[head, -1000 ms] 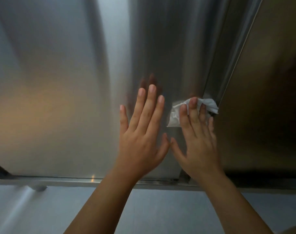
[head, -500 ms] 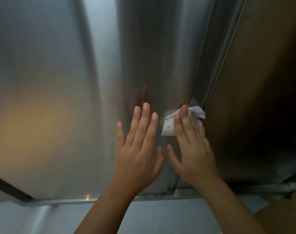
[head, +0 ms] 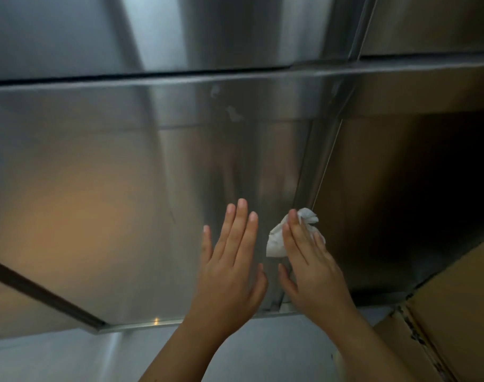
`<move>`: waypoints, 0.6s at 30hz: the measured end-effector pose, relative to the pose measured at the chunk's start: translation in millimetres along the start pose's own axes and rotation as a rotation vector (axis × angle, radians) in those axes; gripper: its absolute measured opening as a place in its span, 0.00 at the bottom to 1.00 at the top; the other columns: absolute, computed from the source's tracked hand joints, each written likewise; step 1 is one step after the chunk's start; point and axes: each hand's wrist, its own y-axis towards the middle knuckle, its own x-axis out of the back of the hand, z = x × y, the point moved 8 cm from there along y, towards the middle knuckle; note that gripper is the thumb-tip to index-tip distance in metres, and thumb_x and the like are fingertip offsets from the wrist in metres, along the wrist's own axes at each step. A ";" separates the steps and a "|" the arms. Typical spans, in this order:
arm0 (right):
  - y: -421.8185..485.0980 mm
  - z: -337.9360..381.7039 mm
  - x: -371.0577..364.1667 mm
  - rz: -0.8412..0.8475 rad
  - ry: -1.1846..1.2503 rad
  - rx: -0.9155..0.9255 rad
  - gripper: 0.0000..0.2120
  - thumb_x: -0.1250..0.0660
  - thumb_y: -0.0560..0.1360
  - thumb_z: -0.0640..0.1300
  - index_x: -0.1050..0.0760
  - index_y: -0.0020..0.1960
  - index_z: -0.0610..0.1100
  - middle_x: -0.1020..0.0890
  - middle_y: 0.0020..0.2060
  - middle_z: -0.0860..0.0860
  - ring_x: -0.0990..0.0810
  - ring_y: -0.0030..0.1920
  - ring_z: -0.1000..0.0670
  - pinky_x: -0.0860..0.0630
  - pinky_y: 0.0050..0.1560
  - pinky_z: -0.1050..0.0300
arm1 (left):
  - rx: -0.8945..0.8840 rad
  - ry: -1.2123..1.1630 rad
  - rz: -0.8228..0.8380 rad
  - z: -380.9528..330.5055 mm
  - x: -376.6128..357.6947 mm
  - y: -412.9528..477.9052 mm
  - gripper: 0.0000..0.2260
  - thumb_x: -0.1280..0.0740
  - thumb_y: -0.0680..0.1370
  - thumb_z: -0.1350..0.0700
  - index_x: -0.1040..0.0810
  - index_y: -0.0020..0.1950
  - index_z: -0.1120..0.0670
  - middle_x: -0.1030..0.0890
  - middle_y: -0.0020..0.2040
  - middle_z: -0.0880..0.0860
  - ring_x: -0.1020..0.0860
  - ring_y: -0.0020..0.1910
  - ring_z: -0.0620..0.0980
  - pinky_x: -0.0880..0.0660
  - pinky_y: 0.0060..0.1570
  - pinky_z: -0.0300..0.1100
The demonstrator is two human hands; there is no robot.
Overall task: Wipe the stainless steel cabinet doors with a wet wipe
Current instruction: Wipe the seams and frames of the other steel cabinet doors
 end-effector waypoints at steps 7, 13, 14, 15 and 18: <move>41.4 28.7 88.6 0.056 -0.001 -0.067 0.32 0.45 0.75 0.54 0.45 0.74 0.41 0.41 0.74 0.47 0.42 0.72 0.49 0.43 0.67 0.45 | 0.051 -0.106 0.090 -25.0 75.4 31.0 0.34 0.43 0.75 0.51 0.55 0.78 0.53 0.53 0.78 0.51 0.52 0.77 0.50 0.56 0.67 0.61; 66.7 43.3 161.1 0.102 0.041 -0.110 0.32 0.45 0.75 0.58 0.40 0.73 0.40 0.39 0.74 0.47 0.42 0.73 0.50 0.43 0.67 0.48 | 0.056 -0.114 0.202 -49.1 128.4 56.7 0.32 0.43 0.75 0.49 0.49 0.77 0.54 0.46 0.78 0.53 0.51 0.76 0.48 0.55 0.66 0.59; 69.8 43.8 172.9 0.103 0.046 -0.125 0.33 0.45 0.75 0.58 0.40 0.73 0.40 0.39 0.74 0.47 0.41 0.72 0.50 0.42 0.66 0.48 | 0.067 -0.120 0.215 -53.4 135.0 61.5 0.31 0.44 0.75 0.48 0.49 0.77 0.54 0.45 0.77 0.53 0.51 0.76 0.47 0.54 0.66 0.58; 71.2 43.5 185.4 0.101 0.054 -0.148 0.33 0.45 0.75 0.59 0.40 0.74 0.40 0.39 0.74 0.47 0.41 0.72 0.50 0.41 0.66 0.48 | 0.077 -0.127 0.225 -58.6 141.3 65.3 0.31 0.44 0.75 0.48 0.49 0.77 0.53 0.44 0.77 0.52 0.51 0.76 0.46 0.54 0.66 0.57; 76.2 39.6 226.3 0.065 0.045 -0.201 0.34 0.44 0.74 0.59 0.40 0.73 0.39 0.38 0.74 0.46 0.42 0.72 0.51 0.41 0.65 0.47 | 0.094 -0.142 0.224 -76.9 159.7 80.3 0.31 0.45 0.76 0.46 0.49 0.76 0.52 0.43 0.76 0.52 0.51 0.75 0.45 0.53 0.66 0.56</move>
